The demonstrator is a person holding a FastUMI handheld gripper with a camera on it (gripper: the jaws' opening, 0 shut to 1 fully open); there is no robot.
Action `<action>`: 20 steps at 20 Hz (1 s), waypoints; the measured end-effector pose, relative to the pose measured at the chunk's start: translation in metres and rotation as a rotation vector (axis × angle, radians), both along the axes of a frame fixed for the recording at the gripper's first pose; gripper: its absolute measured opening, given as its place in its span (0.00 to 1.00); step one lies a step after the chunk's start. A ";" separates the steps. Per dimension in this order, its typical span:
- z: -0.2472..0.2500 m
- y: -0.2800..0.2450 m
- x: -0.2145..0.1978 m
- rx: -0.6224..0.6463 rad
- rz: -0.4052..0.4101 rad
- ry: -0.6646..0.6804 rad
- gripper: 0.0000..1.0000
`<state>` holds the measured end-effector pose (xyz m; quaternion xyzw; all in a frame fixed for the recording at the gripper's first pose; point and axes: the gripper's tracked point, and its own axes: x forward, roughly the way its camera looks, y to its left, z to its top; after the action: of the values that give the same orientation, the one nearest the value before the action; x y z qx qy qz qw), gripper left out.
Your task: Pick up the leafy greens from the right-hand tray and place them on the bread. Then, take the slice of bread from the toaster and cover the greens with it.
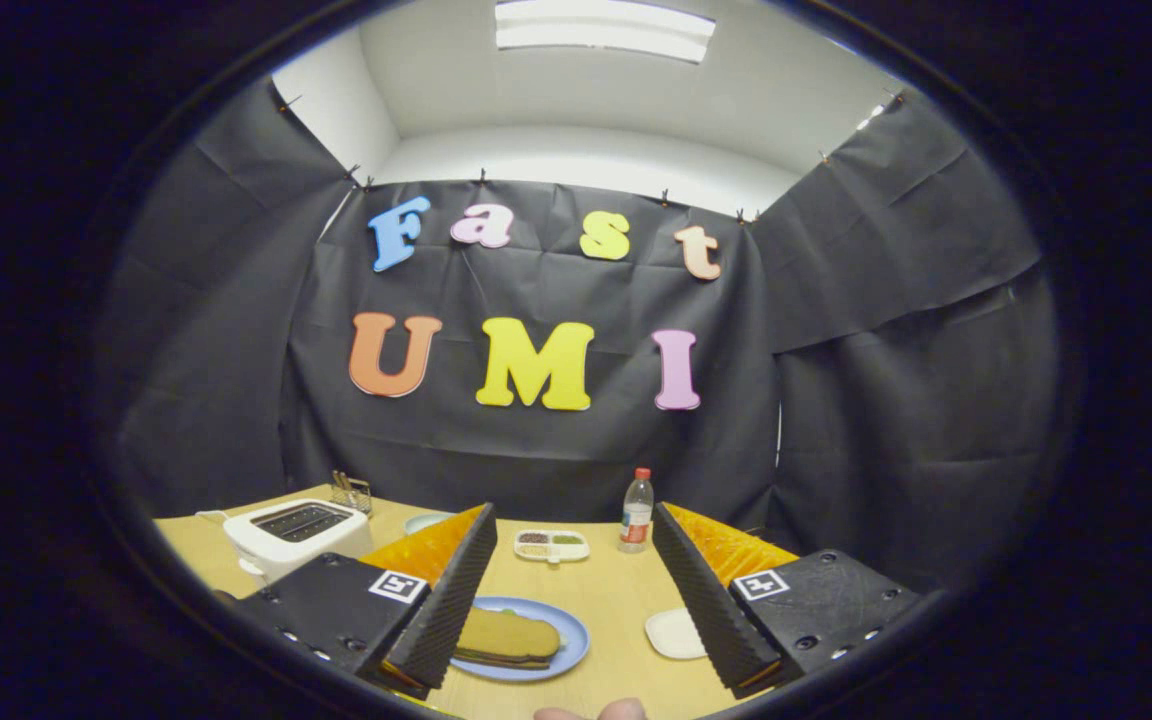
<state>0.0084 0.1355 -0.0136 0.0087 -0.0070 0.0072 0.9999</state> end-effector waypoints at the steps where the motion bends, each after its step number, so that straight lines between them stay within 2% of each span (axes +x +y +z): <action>1: 0.000 0.006 -0.002 -0.003 0.013 -0.003 0.95; 6: -0.004 0.024 -0.005 0.013 0.045 0.006 0.95; 20: 0.000 0.033 -0.010 0.051 0.043 -0.009 0.95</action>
<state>-0.0015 0.1685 -0.0139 0.0345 -0.0113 0.0285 0.9989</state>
